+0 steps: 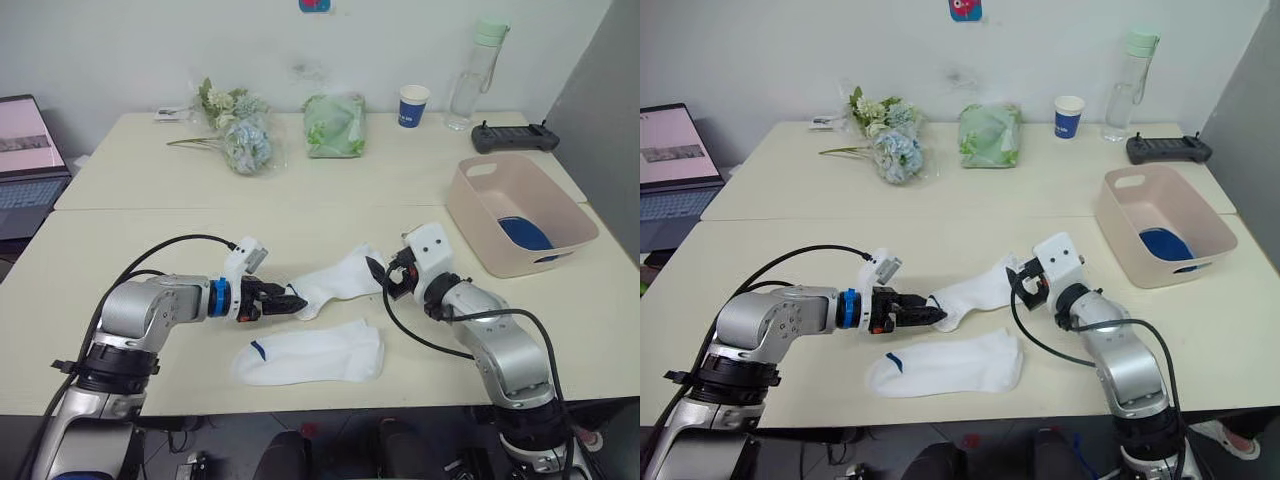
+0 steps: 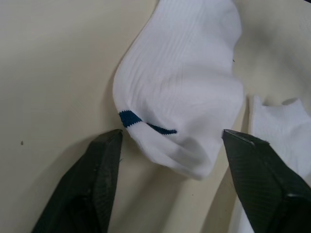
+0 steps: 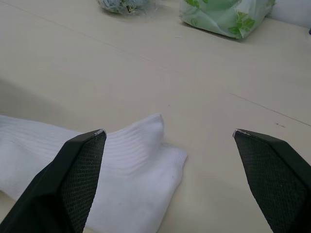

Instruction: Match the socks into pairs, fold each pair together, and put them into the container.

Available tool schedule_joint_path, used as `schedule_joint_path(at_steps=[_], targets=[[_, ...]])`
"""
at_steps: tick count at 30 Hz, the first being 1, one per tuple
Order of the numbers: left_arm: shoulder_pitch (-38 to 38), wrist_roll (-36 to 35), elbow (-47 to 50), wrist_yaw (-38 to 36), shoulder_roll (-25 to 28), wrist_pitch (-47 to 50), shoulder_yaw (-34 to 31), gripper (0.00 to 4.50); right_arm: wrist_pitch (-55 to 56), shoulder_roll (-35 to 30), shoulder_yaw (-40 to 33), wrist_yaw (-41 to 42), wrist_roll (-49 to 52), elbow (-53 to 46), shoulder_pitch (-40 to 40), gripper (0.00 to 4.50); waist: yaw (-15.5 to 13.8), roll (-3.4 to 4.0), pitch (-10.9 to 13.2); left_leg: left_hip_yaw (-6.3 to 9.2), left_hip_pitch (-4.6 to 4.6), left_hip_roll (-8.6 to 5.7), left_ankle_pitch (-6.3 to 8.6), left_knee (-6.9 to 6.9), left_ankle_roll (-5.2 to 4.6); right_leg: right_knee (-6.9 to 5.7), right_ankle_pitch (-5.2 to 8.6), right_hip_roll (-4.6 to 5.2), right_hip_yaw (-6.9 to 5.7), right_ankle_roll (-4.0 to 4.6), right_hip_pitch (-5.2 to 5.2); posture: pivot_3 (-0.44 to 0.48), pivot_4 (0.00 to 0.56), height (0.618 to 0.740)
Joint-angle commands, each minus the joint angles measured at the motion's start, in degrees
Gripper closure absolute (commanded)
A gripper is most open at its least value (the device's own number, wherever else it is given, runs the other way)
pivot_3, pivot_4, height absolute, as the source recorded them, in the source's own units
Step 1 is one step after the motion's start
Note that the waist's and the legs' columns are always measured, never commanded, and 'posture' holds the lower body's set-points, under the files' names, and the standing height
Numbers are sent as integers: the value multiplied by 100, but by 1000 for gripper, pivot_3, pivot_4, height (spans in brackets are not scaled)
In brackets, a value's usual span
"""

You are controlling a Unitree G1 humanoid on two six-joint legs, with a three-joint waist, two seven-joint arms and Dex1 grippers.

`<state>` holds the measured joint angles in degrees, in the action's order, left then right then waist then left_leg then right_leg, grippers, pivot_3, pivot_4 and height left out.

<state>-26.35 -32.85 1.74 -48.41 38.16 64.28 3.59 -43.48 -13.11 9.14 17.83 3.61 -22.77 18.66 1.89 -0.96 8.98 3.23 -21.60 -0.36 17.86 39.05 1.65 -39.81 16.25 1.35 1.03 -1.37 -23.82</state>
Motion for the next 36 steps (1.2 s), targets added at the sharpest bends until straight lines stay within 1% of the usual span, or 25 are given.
schedule_joint_path(at_steps=[1, 2, 3, 4, 5, 7, 9, 12, 17, 18, 19, 20, 24, 28, 30, 34, 36], targets=[[176, 61, 164, 114, -64, 121, 218, 2173, -54, 81, -280, -79, 116, 232, 406, 0, -3, 0, 0, -2, 4, -1, 0, -1, 0, 0, 0, 1, 0, 0, 4, 0, 150, 740], [178, 112, 156, 131, -50, 64, 242, 2429, -101, 128, -372, -116, 155, 399, 530, 0, -4, 0, 0, -1, 8, 1, 0, -2, 1, 3, 0, 3, 0, 0, 8, 0, 150, 740], [201, 262, 136, 135, 13, -128, 331, 2770, -166, 211, -548, -157, 249, 757, 715, 0, -4, 0, 0, 0, 12, 2, 0, -2, 1, 4, 0, 4, -1, 1, 11, 0, 150, 740], [223, 393, 119, 121, 77, -309, 417, 3015, -213, 266, -676, -156, 333, 1078, 859, 0, -3, 0, 0, -1, 16, 2, 0, -4, 1, 5, 1, 4, -1, 2, 14, 0, 150, 740], [233, 427, 98, 118, 94, -345, 429, 3407, -213, 294, -752, -120, 402, 1351, 953, 0, -4, 0, 0, -1, 25, 2, 0, -7, 1, 9, 1, 4, -1, 2, 24, 0, 150, 740], [228, 440, 79, 105, 96, -361, 420, 4028, -72, 276, -764, -53, 398, 1730, 1029, 0, -3, 1, 0, -1, 64, 3, 1, -24, 0, 29, 3, 5, -1, 7, 64, 0, 150, 740], [222, 446, 100, 92, 97, -370, 401, 4484, 136, 258, -731, -11, 357, 2091, 1021, 0, 0, 2, 1, -2, 65, 3, 2, -27, 0, 37, 5, 4, -1, 9, 65, 0, 150, 740], [236, 474, 124, 81, 111, -402, 394, 4484, 333, 251, -615, 68, 326, 2350, 1000, 0, 0, 2, 1, -11, 61, 3, 2, -28, 0, 40, 4, 7, 2, 9, 62, 0, 150, 740], [269, 465, 142, 116, 166, -388, 296, 4484, 545, 322, -94, 179, 110, 2463, 887, 0, 7, 2, 1, -10, 64, 4, 2, -27, -1, 35, 4, 20, 2, 8, 63, 0, 150, 740], [258, 472, 123, 124, 184, -395, 271, 4500, 571, 310, 14, 177, 40, 2464, 867, 378, 7, 2, 1, -9, 64, 4, 2, -27, -1, 35, 4, 20, 2, 8, 62, 0, 150, 740], [249, 483, 106, 128, 204, -409, 250, 4500, 582, 288, 109, 178, -16, 2447, 840, 547, 7, 1, 1, -10, 64, 4, 2, -27, -1, 35, 4, 20, 2, 8, 62, 0, 150, 740], [243, 492, 94, 130, 218, -420, 239, 4500, 590, 275, 162, 177, -46, 2436, 822, 854, 8, 1, 1, -10, 64, 4, 2, -27, -1, 35, 4, 20, 2, 8, 62, 0, 150, 740], [137, 546, -73, 110, 267, -524, 198, 4500, 638, 231, 333, 219, -125, 2314, 713, 2292, 8, 1, 1, -7, 64, 5, 2, -27, 0, 35, 4, 20, 2, 8, 63, 0, 150, 740], [-119, 670, -437, -109, 403, -868, 217, 4500, 471, 322, 132, 155, 79, 1863, 610, 3751, 5, 1, 2, -5, 64, 5, 2, -27, 0, 35, 4, 20, 1, 8, 63, 0, 150, 740], [-314, 779, -731, -380, 521, -1187, 283, 4500, 228, 413, -16, 91, 241, 1411, 507, 4463, 0, 2, 3, -4, 62, 5, 2, -26, 0, 35, 4, 19, 0, 8, 62, 0, 150, 740], [-765, 1107, -1456, -922, 695, -1834, 461, 4500, -215, 634, -200, -139, 455, 465, 141, 4463, -5, 2, 4, 1, 53, 4, 2, -27, 0, 38, 5, 16, -5, 8, 55, 0, 150, 740], [-1069, 1323, -1924, -1217, 727, -2144, 608, 4500, -354, 813, -225, -373, 473, 75, -176, 4463, -6, 2, 4, 0, 53, 1, 2, -27, 0, 40, 5, 15, -5, 8, 56, 0, 150, 740]])
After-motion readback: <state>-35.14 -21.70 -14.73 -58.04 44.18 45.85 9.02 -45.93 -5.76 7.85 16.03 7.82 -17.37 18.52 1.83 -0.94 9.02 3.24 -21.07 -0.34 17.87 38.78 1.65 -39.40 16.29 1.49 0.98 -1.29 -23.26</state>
